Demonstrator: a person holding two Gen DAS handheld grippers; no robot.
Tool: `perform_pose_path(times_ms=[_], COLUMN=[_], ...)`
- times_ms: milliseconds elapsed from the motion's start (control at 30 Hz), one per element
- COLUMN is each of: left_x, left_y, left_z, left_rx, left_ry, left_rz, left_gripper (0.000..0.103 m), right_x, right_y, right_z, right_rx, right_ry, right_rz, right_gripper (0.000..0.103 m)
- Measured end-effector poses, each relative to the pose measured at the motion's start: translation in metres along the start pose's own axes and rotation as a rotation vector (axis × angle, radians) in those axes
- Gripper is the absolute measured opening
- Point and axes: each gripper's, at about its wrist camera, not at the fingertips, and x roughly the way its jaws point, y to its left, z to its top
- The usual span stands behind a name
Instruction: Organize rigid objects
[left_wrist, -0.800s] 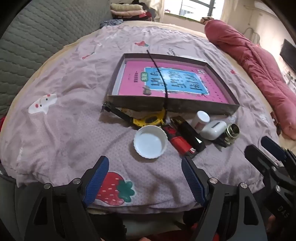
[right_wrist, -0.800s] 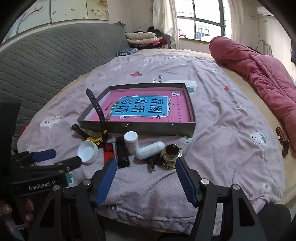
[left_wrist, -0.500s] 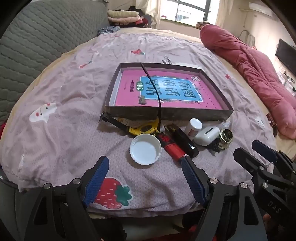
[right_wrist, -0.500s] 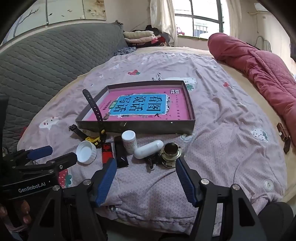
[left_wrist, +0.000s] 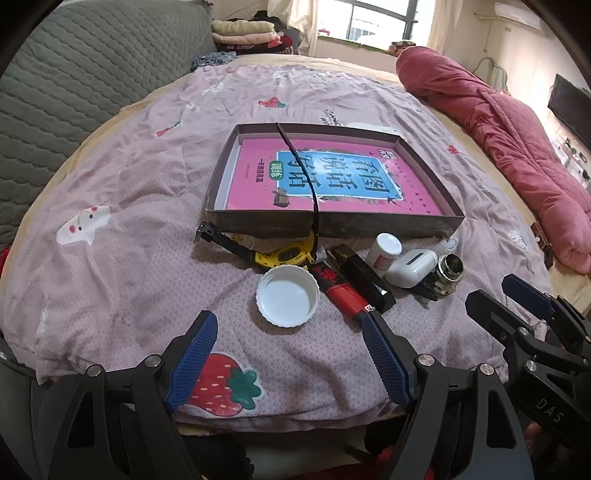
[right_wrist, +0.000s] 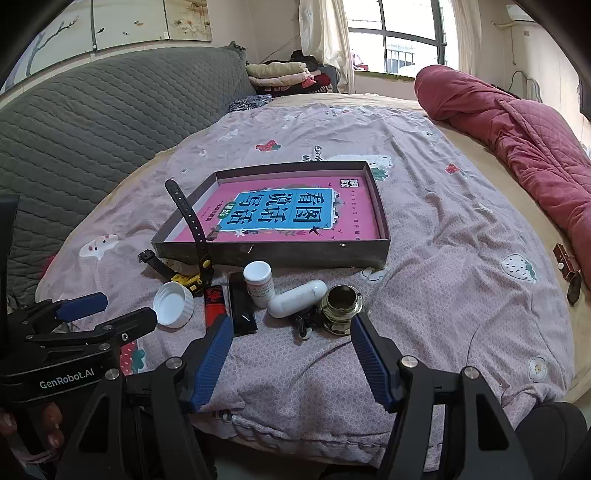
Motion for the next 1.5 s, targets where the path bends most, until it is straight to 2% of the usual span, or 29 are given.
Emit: perform_pose_path(times_ms=[1500], left_x=[-0.0008], left_y=[-0.0051], left_z=[-0.0020], left_rx=[0.027], left_ry=[-0.002], left_rz=[-0.004], left_gripper=[0.082], right_x=[-0.0042], right_y=[0.0032], right_z=[0.0027], right_rx=[-0.018], right_ry=[-0.025], right_rz=[0.004], right_gripper=[0.066])
